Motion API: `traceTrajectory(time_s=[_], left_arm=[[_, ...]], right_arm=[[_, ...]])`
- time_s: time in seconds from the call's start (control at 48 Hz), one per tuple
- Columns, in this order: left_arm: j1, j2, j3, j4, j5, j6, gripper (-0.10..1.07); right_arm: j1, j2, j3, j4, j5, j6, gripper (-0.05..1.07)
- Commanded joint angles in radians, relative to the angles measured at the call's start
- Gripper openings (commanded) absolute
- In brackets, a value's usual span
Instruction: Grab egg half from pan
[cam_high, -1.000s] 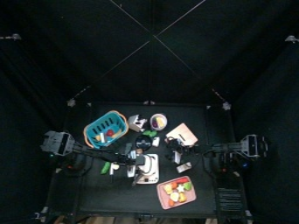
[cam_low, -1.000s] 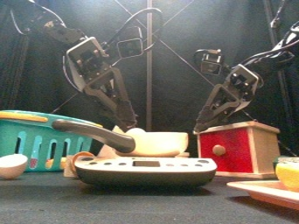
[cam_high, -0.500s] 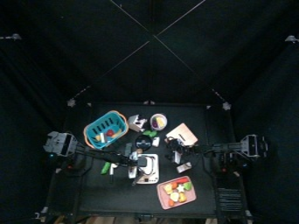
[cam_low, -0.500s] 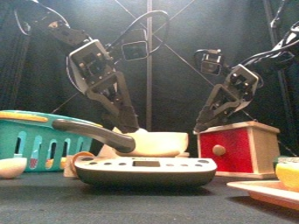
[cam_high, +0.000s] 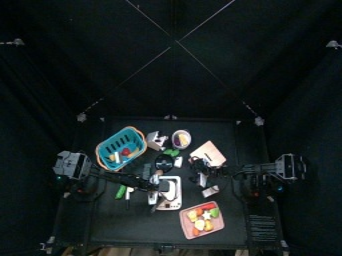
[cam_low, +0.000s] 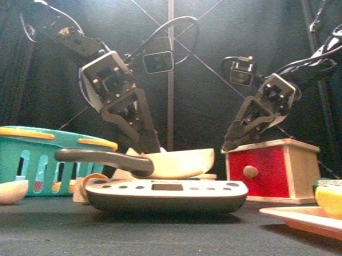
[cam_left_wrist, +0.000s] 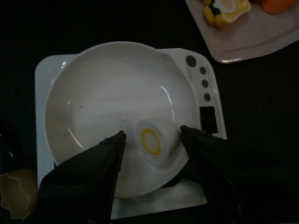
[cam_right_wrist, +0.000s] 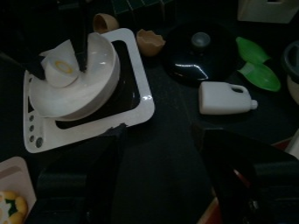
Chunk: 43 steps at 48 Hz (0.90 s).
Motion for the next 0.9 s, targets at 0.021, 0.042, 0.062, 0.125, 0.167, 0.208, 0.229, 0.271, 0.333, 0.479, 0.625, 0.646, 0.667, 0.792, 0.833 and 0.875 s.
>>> traceTrajectory(time_s=[0.021,0.042,0.062,0.125,0.167,0.208,0.229,0.271,0.333,0.479,0.625,0.646,0.667,0.792,0.833,0.875], left_arm=[[0.006,-0.009,-0.025,0.003,-0.003,0.0,0.89],[0.006,-0.008,-0.025,0.003,-0.003,0.0,0.89],[0.006,-0.008,-0.025,0.003,-0.003,0.0,0.89],[0.006,-0.008,-0.025,0.005,-0.003,0.0,0.88],[0.005,-0.008,-0.025,0.005,-0.003,0.0,0.88],[0.006,-0.008,-0.025,0.005,-0.003,0.002,0.88],[0.006,-0.008,-0.025,0.005,-0.003,0.002,0.87],[0.006,-0.008,-0.025,0.006,-0.003,0.002,0.87],[0.006,-0.008,-0.025,0.009,-0.002,0.002,0.87],[0.006,-0.006,-0.025,0.012,0.005,0.0,0.86],[0.006,-0.006,-0.025,0.015,0.005,0.0,0.86],[0.008,-0.005,-0.025,0.015,0.005,0.0,0.86],[0.006,-0.005,-0.026,0.015,0.006,0.0,0.86],[0.008,-0.005,-0.029,0.023,0.005,0.0,0.86],[0.008,-0.005,-0.031,0.025,0.006,0.0,0.86],[0.006,-0.005,-0.031,0.026,0.006,0.0,0.86]], right_arm=[[-0.002,-0.014,-0.011,0.002,-0.003,0.0,0.92],[-0.002,-0.014,-0.011,0.002,-0.005,0.0,0.92],[-0.002,-0.014,-0.011,0.002,-0.005,0.0,0.92],[-0.002,-0.014,-0.011,0.002,-0.005,0.0,0.92],[-0.002,-0.014,-0.011,0.002,-0.003,0.0,0.92],[-0.002,-0.014,-0.011,0.002,-0.005,0.0,0.92],[-0.002,-0.014,-0.011,0.002,-0.005,0.0,0.92],[-0.002,-0.014,-0.011,0.002,-0.005,0.0,0.92],[-0.002,-0.014,-0.011,0.002,-0.003,0.0,0.92],[-0.002,-0.014,-0.011,0.002,-0.005,0.0,0.92],[-0.002,-0.012,-0.011,0.002,-0.005,0.0,0.92],[-0.002,-0.014,-0.011,0.002,-0.005,0.0,0.92],[-0.002,-0.012,-0.011,0.002,-0.005,0.0,0.92],[-0.002,-0.014,-0.011,0.002,-0.005,0.0,0.92],[-0.002,-0.014,-0.011,0.002,-0.003,0.0,0.92],[-0.002,-0.012,-0.011,0.002,-0.005,0.0,0.92]])
